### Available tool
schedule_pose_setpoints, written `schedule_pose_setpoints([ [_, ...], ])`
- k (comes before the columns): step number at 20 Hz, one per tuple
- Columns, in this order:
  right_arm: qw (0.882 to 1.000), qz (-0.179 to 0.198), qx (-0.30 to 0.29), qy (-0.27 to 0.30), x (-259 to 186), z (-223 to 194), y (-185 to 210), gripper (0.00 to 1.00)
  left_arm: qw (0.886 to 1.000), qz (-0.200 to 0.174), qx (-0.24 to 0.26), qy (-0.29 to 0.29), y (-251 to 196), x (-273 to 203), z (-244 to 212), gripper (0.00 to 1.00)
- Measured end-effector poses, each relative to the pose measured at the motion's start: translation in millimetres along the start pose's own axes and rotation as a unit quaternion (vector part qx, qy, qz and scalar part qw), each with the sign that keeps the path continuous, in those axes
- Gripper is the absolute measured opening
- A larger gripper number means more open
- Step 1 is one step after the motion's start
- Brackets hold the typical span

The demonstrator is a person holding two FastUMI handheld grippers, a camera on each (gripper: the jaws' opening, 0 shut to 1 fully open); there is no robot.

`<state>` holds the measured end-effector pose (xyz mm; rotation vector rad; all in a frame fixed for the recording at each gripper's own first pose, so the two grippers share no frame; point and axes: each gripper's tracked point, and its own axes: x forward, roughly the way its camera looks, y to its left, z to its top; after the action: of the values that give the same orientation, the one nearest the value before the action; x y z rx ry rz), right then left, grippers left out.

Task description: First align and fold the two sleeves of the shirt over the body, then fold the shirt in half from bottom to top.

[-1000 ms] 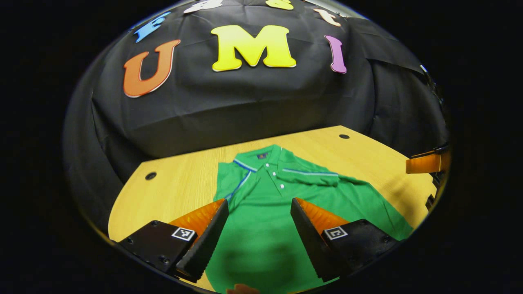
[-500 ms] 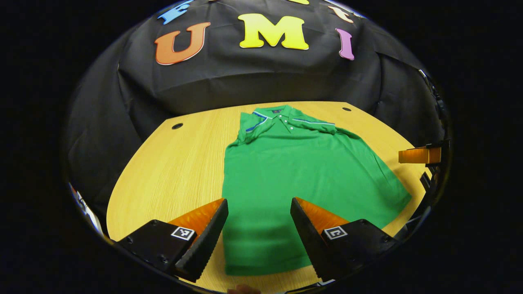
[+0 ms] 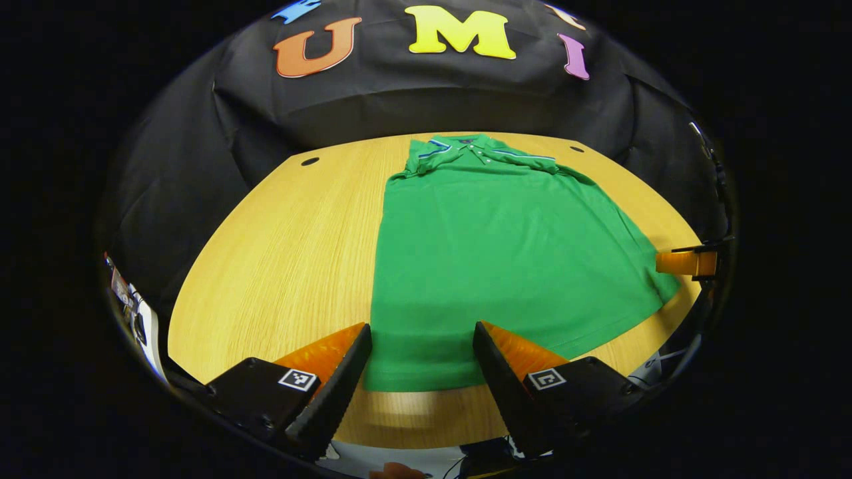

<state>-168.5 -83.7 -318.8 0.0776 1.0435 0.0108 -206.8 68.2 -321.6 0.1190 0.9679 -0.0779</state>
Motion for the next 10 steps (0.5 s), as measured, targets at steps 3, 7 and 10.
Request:
schedule_pose_setpoints([
  [3,1.000,-0.013,-0.003,0.008,1.4,-8.8,-5.4,0.98,1.000,0.003,-0.013,0.001,3.7,1.2,-4.0,0.99],
  [7,1.000,-0.014,-0.017,0.012,1.7,-13.5,0.3,1.00,1.000,0.004,-0.027,-0.002,3.5,2.0,-4.9,0.99],
  [10,0.999,-0.030,0.017,-0.008,2.3,-13.7,0.9,1.00,0.995,0.031,-0.084,-0.035,5.5,6.1,2.3,1.00],
])
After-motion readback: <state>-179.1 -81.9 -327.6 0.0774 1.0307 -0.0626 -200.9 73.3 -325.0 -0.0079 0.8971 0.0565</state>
